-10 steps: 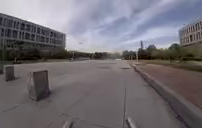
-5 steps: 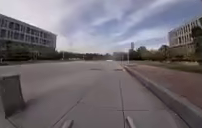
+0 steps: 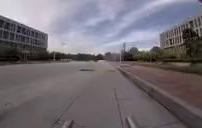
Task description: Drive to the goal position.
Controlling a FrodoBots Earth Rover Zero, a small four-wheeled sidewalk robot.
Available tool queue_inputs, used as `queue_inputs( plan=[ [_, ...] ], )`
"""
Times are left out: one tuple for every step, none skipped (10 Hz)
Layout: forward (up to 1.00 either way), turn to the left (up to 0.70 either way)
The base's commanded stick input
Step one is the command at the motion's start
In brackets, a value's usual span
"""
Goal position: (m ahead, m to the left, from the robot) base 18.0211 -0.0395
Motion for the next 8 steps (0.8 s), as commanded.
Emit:
queue_inputs(
  plan=[
    [1.0,0.0],
    [1.0,0.0],
    [1.0,0.0],
    [1.0,0.18],
    [1.0,0.27],
    [1.0,0.27],
    [1.0,0.13],
    [1.0,0.0]
  ],
)
